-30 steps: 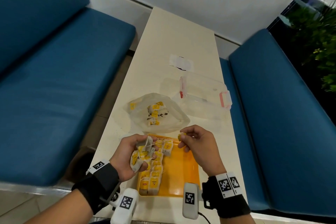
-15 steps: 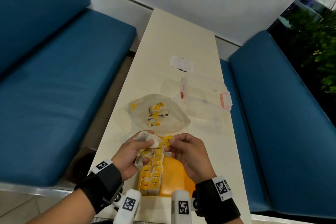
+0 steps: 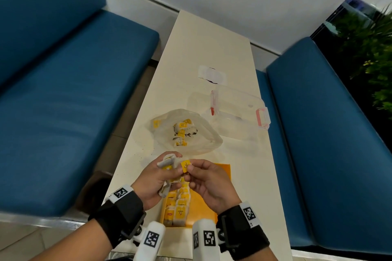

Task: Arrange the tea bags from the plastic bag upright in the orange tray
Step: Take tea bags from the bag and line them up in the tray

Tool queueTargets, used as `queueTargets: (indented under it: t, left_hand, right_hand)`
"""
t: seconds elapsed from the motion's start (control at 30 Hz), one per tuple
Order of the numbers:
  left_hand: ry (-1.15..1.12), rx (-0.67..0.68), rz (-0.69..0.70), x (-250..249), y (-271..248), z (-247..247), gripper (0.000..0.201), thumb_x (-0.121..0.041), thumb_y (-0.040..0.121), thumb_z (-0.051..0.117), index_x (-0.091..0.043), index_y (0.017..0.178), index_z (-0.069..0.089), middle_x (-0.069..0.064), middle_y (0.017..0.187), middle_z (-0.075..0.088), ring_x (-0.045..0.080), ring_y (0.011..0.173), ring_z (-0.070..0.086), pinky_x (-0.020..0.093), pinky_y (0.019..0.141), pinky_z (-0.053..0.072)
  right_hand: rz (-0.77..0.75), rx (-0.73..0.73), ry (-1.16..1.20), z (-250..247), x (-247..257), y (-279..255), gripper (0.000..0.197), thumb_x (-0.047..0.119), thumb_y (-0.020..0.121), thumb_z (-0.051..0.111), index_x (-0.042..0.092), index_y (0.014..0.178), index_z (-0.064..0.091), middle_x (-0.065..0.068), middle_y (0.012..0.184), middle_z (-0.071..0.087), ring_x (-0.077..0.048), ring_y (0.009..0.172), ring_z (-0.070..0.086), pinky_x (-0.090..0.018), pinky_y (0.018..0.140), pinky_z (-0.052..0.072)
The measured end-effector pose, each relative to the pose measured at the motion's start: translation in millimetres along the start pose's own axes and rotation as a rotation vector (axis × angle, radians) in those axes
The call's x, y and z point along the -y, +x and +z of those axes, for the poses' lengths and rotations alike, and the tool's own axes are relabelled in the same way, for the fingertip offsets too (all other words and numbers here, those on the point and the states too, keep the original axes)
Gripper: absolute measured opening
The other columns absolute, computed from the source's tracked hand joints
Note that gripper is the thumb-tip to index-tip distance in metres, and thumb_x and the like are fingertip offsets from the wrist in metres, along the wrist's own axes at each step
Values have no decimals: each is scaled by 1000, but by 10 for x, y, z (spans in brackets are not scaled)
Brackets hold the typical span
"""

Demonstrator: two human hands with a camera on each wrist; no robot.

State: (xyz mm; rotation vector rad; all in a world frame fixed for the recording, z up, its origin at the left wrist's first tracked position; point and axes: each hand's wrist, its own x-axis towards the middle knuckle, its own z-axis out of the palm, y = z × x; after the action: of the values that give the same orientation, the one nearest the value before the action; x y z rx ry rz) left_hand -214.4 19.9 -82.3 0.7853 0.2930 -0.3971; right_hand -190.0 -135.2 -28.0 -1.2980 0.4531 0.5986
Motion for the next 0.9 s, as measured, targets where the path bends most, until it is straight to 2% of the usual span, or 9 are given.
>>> queueTargets:
  t: [0.17, 0.3, 0.37, 0.47, 0.57, 0.63, 0.67, 0.8, 0.9]
  left_hand:
    - [28, -1, -6, 2, -3, -19, 38, 4, 80, 71, -16, 111, 61, 9, 99, 64, 20, 79, 66, 30, 60, 57]
    - [12, -38, -13, 7, 8, -44, 42, 6, 75, 73, -15, 109, 63, 9, 100, 67, 21, 82, 70, 31, 61, 58]
    - [27, -56, -12, 8, 12, -61, 38, 6, 79, 71, -14, 110, 63, 6, 97, 69, 19, 81, 71, 31, 62, 58]
    - [21, -88, -24, 5, 15, -103, 32, 5, 85, 67, -14, 110, 63, 4, 91, 71, 18, 81, 71, 31, 62, 57]
    - [11, -110, -46, -5, 17, -143, 30, 4, 86, 67, -15, 110, 64, 7, 94, 71, 21, 86, 70, 31, 62, 58]
    - [14, -116, -56, -5, 26, -161, 28, 2, 87, 68, -15, 109, 64, 8, 94, 70, 21, 87, 70, 31, 61, 58]
    - [18, -124, -62, -4, 31, -167, 28, 2, 87, 68, -14, 109, 64, 8, 93, 71, 21, 86, 70, 31, 61, 58]
    - [46, -142, -76, 11, 49, -162, 27, 1, 87, 70, -13, 109, 66, 8, 92, 71, 22, 87, 70, 31, 62, 58]
    - [67, -158, -86, 25, 58, -160, 27, 0, 86, 72, -13, 108, 66, 8, 93, 70, 24, 89, 70, 32, 63, 58]
  right_hand:
    - [-48, -2, -94, -13, 7, -13, 10, 0, 89, 66, 6, 94, 60, -13, 74, 66, -22, 64, 64, -24, 49, 43]
    - [-214, -68, -213, -59, 62, -13, 11, -4, 89, 65, 4, 88, 58, -13, 71, 65, -27, 64, 67, -26, 48, 45]
    - [-318, -123, -341, -116, 102, -5, 9, -6, 87, 66, 1, 87, 61, -14, 72, 65, -25, 64, 68, -27, 49, 48]
    - [-392, -175, -527, -231, 157, 0, 7, -7, 86, 66, -2, 90, 65, -9, 69, 66, -13, 56, 63, -23, 50, 48]
    - [-380, -194, -760, -359, 159, 23, 6, 1, 85, 69, 7, 85, 68, -5, 69, 68, -4, 52, 61, -17, 51, 44]
    - [-340, -186, -930, -453, 124, 66, 9, 8, 85, 70, 15, 80, 66, -1, 73, 70, -7, 58, 66, -19, 53, 44]
    - [-316, -174, -992, -495, 100, 87, 11, 10, 87, 68, 17, 80, 63, -2, 77, 70, -9, 60, 68, -20, 53, 44]
    - [-227, -99, -1193, -623, -19, 191, 9, 8, 91, 58, 16, 86, 59, -10, 83, 70, -9, 63, 68, -13, 50, 41]
    - [-158, -50, -1275, -681, -146, 339, 14, 5, 88, 57, 19, 87, 60, -8, 81, 69, -17, 72, 68, -21, 58, 48]
